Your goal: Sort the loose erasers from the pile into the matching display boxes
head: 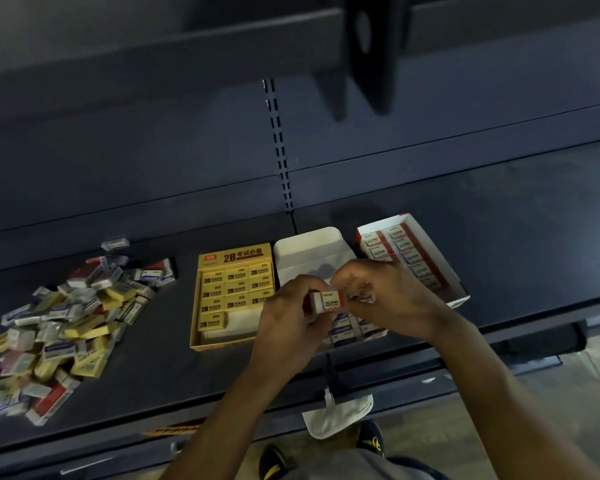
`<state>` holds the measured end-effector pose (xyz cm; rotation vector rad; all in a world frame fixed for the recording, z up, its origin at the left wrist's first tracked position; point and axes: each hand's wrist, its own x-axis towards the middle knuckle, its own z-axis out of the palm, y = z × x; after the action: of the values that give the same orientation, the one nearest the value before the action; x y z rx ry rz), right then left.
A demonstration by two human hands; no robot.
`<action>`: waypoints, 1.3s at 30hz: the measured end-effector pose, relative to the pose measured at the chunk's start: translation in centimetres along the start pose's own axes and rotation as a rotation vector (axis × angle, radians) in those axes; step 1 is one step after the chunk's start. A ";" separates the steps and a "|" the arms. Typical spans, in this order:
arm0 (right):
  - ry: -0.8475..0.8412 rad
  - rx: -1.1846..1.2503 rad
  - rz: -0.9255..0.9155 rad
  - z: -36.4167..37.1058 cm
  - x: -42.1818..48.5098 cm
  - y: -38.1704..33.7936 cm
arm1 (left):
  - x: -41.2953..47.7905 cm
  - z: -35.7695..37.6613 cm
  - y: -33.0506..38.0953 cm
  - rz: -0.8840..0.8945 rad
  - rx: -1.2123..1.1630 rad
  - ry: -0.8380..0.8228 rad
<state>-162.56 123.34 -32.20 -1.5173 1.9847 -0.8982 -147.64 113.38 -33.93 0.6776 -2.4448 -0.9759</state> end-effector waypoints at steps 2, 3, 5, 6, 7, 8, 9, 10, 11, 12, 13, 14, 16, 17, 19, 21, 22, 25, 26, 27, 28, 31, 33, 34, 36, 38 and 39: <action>0.004 -0.014 -0.010 -0.3 -0.4 0.2 | 0.2 0.7 0.5 -0.018 -0.041 -0.002; 0.010 -0.030 -0.008 -0.6 -0.5 0.3 | 0.3 1.1 0.7 -0.027 -0.067 -0.004; 0.014 -0.079 0.004 -1.2 -0.9 0.6 | 0.4 1.7 1.2 -0.039 -0.098 0.000; 0.011 -0.112 0.007 -1.6 -1.2 0.7 | 0.5 2.0 1.5 -0.046 -0.107 0.003; 0.009 -0.143 0.008 -1.9 -1.4 0.9 | 0.6 2.3 1.8 -0.053 -0.118 0.004; 0.011 -0.162 0.007 -2.3 -1.6 1.0 | 0.7 2.6 2.1 -0.059 -0.130 0.003; 0.015 -0.168 0.008 -2.6 -1.7 1.2 | 0.8 2.9 2.3 -0.066 -0.146 0.000; 0.019 -0.172 0.011 -2.9 -1.9 1.4 | 0.9 3.2 2.6 -0.075 -0.168 -0.006; 0.020 -0.177 0.012 -3.2 -2.1 1.6 | 0.9 3.5 2.9 -0.084 -0.196 -0.012; 0.016 -0.181 0.010 -3.4 -2.4 1.7 | 0.9 3.8 3.1 -0.090 -0.222 -0.019; 0.009 -0.178 0.005 -3.6 -2.6 2.0 | 0.9 4.1 3.4 -0.093 -0.240 -0.023; 0.006 -0.169 -0.001 -3.7 -2.9 2.3 | 0.8 4.4 3.6 -0.095 -0.248 -0.024; -0.001 -0.159 0.005 -4.2 -3.3 2.8 | 0.7 5.0 3.9 -0.097 -0.244 -0.040; -0.008 -0.163 0.013 -4.4 -3.6 3.1 | 0.7 5.4 4.1 -0.101 -0.238 -0.060; -0.020 -0.191 0.024 -5.1 -3.9 3.7 | 0.7 6.1 4.3 -0.094 -0.157 -0.083; -0.016 -0.228 0.037 -5.9 -4.2 4.3 | 0.6 6.7 4.4 -0.074 -0.040 -0.082; -0.002 -0.243 0.046 -6.4 -4.3 4.5 | 0.6 6.9 4.5 -0.065 -0.004 -0.079; 0.012 -0.312 0.099 -7.7 -4.6 5.2 | 0.3 7.4 4.8 0.019 0.108 -0.066; -0.004 -0.346 0.117 -8.0 -4.6 5.4 | 0.2 7.6 4.7 0.052 0.148 -0.066; -0.029 -0.382 0.136 -8.3 -4.7 5.6 | 0.1 7.7 4.7 0.076 0.179 -0.066; -0.053 -0.411 0.151 -8.5 -4.7 5.8 | 0.0 7.9 4.7 0.088 0.205 -0.067; -0.108 -0.463 0.198 -8.9 -4.6 6.1 | -0.1 8.4 4.6 0.112 0.266 -0.074; -0.134 -0.489 0.226 -9.1 -4.5 6.2 | -0.1 8.6 4.7 0.122 0.299 -0.101; -0.143 -0.495 0.238 -9.2 -4.5 6.3 | -0.2 8.7 4.6 0.123 0.306 -0.116; -0.158 -0.505 0.255 -9.2 -4.3 6.5 | -0.3 8.9 4.5 0.116 0.310 -0.137; -0.177 -0.520 0.266 -9.2 -4.1 6.6 | -0.5 9.0 4.4 0.109 0.310 -0.134; -0.186 -0.525 0.271 -9.2 -4.0 6.7 | -0.5 9.0 4.4 0.110 0.309 -0.128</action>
<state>-172.34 130.25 -31.08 -1.4675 2.3182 -0.1188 -153.35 121.11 -36.85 0.5854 -2.7458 -0.6229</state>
